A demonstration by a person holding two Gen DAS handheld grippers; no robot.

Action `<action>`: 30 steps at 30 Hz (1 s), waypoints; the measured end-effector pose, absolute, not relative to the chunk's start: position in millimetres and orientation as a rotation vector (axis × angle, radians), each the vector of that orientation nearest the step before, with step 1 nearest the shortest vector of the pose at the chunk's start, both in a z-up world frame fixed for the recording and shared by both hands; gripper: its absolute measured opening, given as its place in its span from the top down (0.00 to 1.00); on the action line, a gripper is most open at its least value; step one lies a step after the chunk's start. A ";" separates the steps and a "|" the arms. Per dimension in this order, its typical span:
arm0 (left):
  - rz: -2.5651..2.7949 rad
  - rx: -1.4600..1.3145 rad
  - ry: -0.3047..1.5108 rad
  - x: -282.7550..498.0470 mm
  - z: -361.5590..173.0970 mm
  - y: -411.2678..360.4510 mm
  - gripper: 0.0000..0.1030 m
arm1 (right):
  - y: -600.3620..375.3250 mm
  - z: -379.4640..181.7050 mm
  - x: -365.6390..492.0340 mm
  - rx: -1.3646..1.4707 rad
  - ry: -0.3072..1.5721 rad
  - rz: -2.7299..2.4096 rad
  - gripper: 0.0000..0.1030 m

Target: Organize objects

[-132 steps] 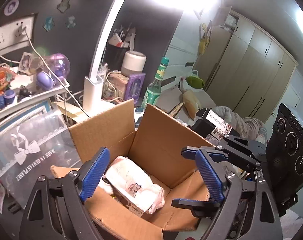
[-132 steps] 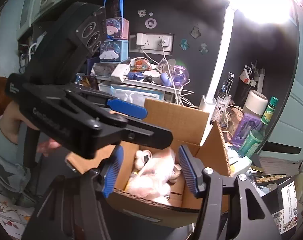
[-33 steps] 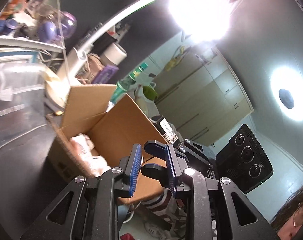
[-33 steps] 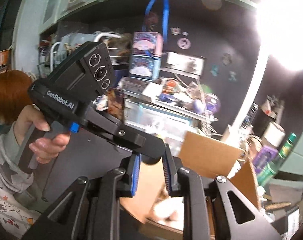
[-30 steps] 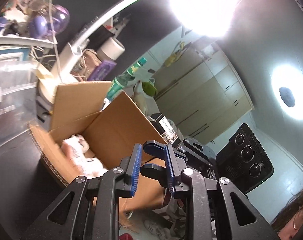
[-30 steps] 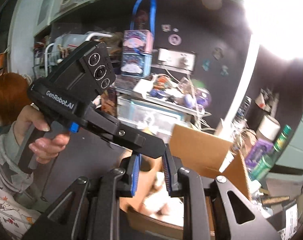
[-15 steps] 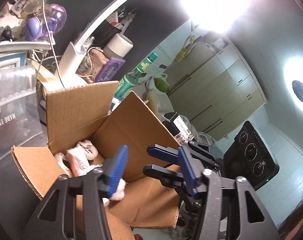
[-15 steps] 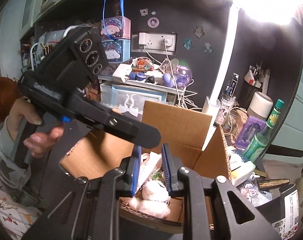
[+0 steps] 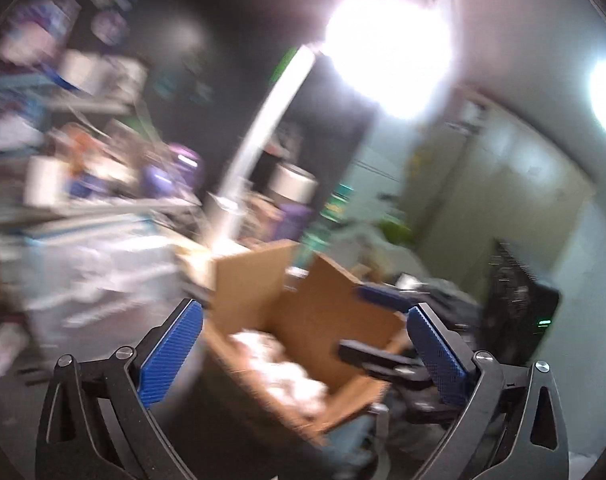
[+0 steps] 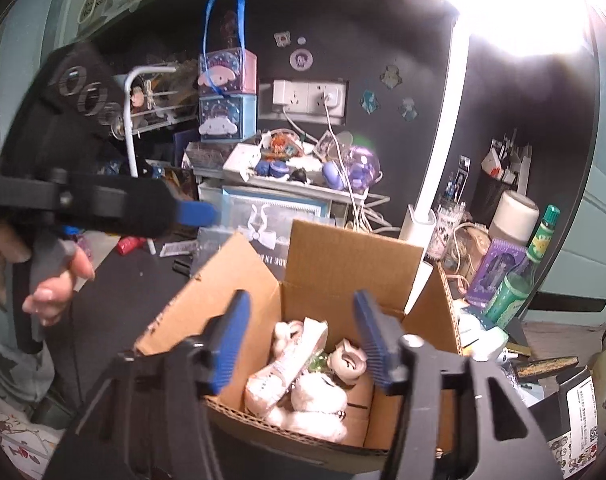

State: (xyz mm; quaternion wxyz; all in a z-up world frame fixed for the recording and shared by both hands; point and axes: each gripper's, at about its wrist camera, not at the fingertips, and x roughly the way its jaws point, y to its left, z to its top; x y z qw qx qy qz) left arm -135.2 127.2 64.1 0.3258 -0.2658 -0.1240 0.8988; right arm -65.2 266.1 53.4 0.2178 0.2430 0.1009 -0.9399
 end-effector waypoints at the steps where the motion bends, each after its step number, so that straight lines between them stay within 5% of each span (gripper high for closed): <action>1: 2.446 -0.673 -0.304 -126.4 66.0 121.5 0.00 | 265.0 54.9 -62.1 0.644 0.280 -2.610 0.32; 8: 2.929 -0.538 -0.150 -85.1 67.4 93.0 0.00 | 256.7 64.8 -41.4 0.456 0.281 -2.645 0.00; 30: 3.135 -0.591 -0.100 -60.4 56.2 67.4 0.00 | 246.5 58.7 -36.9 0.452 0.224 -2.606 0.00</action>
